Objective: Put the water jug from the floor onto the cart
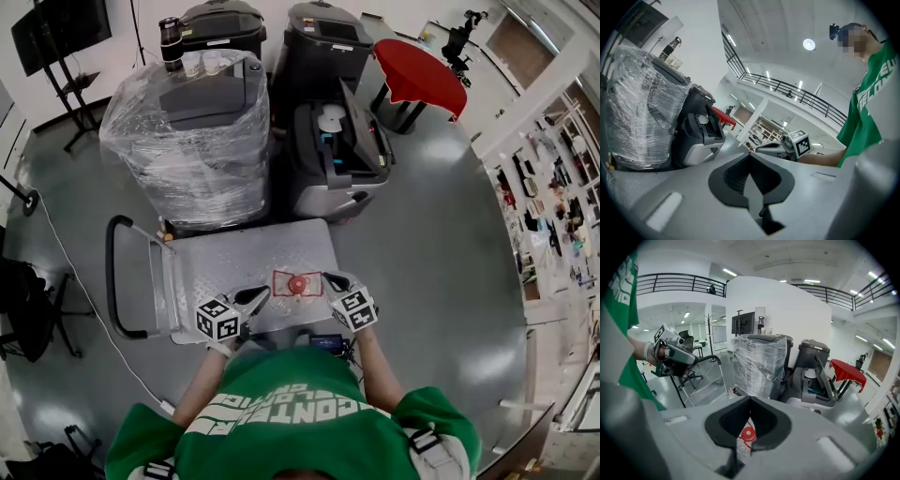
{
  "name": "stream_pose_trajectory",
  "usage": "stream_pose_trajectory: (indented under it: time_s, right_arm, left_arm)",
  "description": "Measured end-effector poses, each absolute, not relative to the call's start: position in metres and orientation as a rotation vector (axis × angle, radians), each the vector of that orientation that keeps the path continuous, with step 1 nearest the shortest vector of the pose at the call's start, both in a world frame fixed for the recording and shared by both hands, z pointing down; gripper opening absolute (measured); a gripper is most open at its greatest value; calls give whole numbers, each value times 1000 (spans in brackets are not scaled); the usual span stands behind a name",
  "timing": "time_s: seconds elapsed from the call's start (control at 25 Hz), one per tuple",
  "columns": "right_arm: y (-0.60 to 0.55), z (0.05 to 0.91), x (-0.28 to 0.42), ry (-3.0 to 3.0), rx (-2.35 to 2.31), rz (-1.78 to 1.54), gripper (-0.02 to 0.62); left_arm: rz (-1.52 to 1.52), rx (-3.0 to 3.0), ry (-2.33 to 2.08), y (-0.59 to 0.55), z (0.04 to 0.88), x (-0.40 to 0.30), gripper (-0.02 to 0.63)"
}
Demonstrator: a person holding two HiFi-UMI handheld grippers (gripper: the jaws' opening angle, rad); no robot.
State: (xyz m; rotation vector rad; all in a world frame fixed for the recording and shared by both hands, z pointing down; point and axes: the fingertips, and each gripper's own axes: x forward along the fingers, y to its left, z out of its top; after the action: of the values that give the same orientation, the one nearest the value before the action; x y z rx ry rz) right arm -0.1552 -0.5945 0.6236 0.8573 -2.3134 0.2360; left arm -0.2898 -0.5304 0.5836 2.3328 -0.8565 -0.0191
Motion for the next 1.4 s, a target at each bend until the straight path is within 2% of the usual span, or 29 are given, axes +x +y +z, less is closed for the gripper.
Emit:
stream_pose_trajectory:
  time_s: [0.36, 0.64, 1.08, 1.4]
  right_arm:
    - [-586, 619, -155, -2336, 859, 278, -8]
    - [-598, 619, -168, -2392, 714, 226, -8]
    - [-628, 623, -81, -2400, 747, 262, -8]
    - [-632, 621, -69, -2439, 729, 274, -8]
  left_arm:
    - [-26, 2359, -777, -520, 592, -276, 11]
    - [-48, 2307, -874, -533, 601, -267, 10]
    - [-14, 2359, -831, -564, 591, -179, 3]
    - [25, 2370, -830, -573, 591, -150, 3]
